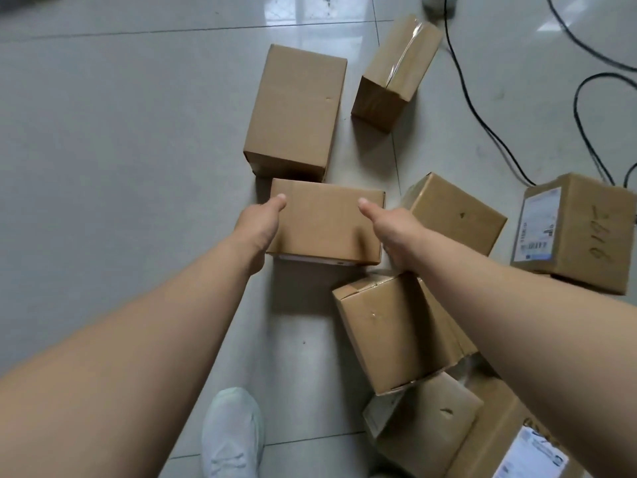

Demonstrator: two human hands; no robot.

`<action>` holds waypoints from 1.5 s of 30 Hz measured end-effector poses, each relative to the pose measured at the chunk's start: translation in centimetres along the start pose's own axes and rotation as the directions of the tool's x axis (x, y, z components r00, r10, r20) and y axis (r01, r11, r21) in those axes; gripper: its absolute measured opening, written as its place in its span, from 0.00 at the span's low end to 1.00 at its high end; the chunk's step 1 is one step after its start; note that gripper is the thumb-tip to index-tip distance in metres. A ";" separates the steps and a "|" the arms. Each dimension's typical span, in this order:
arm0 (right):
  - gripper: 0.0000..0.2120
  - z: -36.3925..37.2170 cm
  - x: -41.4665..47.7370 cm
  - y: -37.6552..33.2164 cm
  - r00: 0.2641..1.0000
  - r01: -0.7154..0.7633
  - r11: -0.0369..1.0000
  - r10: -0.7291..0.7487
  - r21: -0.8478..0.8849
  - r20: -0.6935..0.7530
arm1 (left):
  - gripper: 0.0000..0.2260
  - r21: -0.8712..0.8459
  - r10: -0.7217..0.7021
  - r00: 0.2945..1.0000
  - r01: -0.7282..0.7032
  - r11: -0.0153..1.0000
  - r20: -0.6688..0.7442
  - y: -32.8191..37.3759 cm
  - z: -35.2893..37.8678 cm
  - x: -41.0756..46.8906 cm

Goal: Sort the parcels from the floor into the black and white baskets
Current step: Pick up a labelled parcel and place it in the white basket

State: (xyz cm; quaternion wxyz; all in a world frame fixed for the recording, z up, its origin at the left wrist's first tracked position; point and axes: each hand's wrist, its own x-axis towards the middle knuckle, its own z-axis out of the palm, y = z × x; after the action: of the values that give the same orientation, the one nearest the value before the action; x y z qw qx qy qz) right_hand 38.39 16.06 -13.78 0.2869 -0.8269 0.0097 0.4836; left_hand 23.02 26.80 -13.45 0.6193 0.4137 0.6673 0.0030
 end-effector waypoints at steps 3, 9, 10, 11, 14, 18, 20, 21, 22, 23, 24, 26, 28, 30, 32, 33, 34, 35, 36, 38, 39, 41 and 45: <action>0.35 0.4 0.1 -0.1 0.999 -0.022 0.999 0.021 0.040 0.034 | 0.29 -0.051 -0.043 0.999 0.043 0.998 0.017 0.1 0.1 0.2; 0.26 -2.0 -6.4 -3.5 0.997 0.055 0.998 -0.057 -0.041 -0.053 | 0.26 -0.086 -0.019 1.000 0.020 0.996 0.009 3.1 -2.5 -5.4; 0.26 -2.7 -8.2 -4.5 0.996 0.074 0.996 -0.076 -0.049 -0.051 | 0.25 -0.098 -0.019 1.000 0.020 0.995 0.011 4.1 -3.3 -7.0; 0.26 -3.4 -10.0 -5.7 0.993 0.100 0.994 -0.103 -0.053 -0.052 | 0.24 -0.112 -0.014 1.000 0.016 0.994 0.016 5.2 -4.1 -8.8; 0.24 -6.0 -16.5 -10.7 0.978 0.190 0.979 -0.195 -0.073 -0.067 | 0.23 -0.145 0.012 1.000 -0.014 0.989 -0.016 10.4 -6.9 -15.3; 0.21 -9.0 -26.7 -17.9 0.950 0.298 0.951 -0.304 -0.088 -0.066 | 0.16 -0.205 0.047 0.996 -0.061 0.977 -0.074 18.3 -11.5 -25.9; 0.23 -10.3 -32.6 -21.5 0.937 0.341 0.937 -0.345 -0.077 -0.055 | 0.12 -0.198 0.073 0.992 -0.092 0.976 -0.103 22.1 -14.0 -32.0; 0.23 -10.9 -35.4 -23.4 0.931 0.360 0.931 -0.363 -0.059 -0.049 | 0.10 -0.201 0.087 0.990 -0.108 0.974 -0.112 23.7 -15.4 -34.9; 0.22 -11.6 -38.3 -25.2 0.922 0.384 0.923 -0.385 -0.039 -0.042 | 0.08 -0.213 0.101 0.987 -0.126 0.969 -0.122 25.2 -16.7 -37.7; 0.22 -12.3 -41.3 -26.8 0.912 0.408 0.913 -0.408 -0.020 -0.037 | 0.06 -0.217 0.119 0.984 -0.146 0.965 -0.134 26.6 -18.0 -40.7; 0.23 -13.1 -44.2 -28.3 0.903 0.428 0.904 -0.428 -0.001 -0.035 | 0.05 -0.214 0.138 0.980 -0.167 0.963 -0.145 27.8 -19.1 -43.6; 0.23 -14.5 -49.6 -30.8 0.874 0.485 0.874 -0.485 0.013 -0.019 | 0.02 -0.203 0.181 0.970 -0.212 0.956 -0.164 29.7 -21.2 -49.5; 0.22 -15.6 -54.6 -32.3 0.849 0.527 0.849 -0.528 0.026 0.023 | 0.03 -0.197 0.218 0.959 -0.253 0.947 -0.181 30.8 -23.0 -54.7; 0.22 -16.6 -59.3 -33.2 0.834 0.545 0.837 -0.547 0.056 0.071 | 0.04 -0.221 0.242 0.948 -0.286 0.932 -0.206 31.4 -24.5 -59.4; 0.21 -17.6 -63.4 -33.7 0.810 0.573 0.817 -0.577 0.065 0.105 | 0.04 -0.250 0.265 0.937 -0.320 0.914 -0.229 31.7 -25.8 -63.7; 0.20 -18.1 -65.3 -33.9 0.789 0.599 0.798 -0.603 0.068 0.118 | 0.04 -0.264 0.280 0.930 -0.339 0.903 -0.236 31.7 -26.4 -65.7; 0.21 -18.6 -67.0 -34.0 0.764 0.628 0.775 -0.632 0.073 0.129 | 0.04 -0.272 0.301 0.924 -0.360 0.892 -0.238 31.7 -27.0 -67.5; 0.22 -19.2 -68.5 -34.0 0.740 0.655 0.752 -0.659 0.078 0.136 | 0.05 -0.271 0.325 0.917 -0.382 0.884 -0.230 31.6 -27.5 -69.3; 0.24 -19.8 -69.9 -34.1 0.718 0.679 0.730 -0.682 0.077 0.137 | 0.05 -0.265 0.350 0.911 -0.400 0.877 -0.216 31.4 -28.1 -70.8; 0.27 -20.7 -72.1 -34.2 0.685 0.716 0.696 -0.716 0.060 0.131 | 0.04 -0.274 0.382 0.904 -0.423 0.864 -0.191 30.8 -29.4 -73.8; 0.28 -21.0 -73.0 -34.4 0.675 0.725 0.685 -0.726 0.064 0.132 | 0.05 -0.296 0.390 0.901 -0.431 0.853 -0.188 30.5 -29.9 -75.0; 0.28 -21.3 -74.6 -34.5 0.666 0.718 0.685 -0.728 0.123 0.162 | 0.05 -0.344 0.403 0.891 -0.452 0.823 -0.207 29.9 -31.0 -77.5; 0.23 -20.1 -78.2 -34.8 0.627 0.709 0.676 -0.735 0.202 0.259 | 0.09 -0.396 0.459 0.854 -0.521 0.757 -0.245 28.3 -33.4 -81.1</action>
State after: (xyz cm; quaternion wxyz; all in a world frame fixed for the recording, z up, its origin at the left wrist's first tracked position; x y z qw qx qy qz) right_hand 22.98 14.93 72.74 0.4869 -0.6592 -0.3493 0.4543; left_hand 1.98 17.27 75.75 0.6289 0.4189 0.5560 0.3463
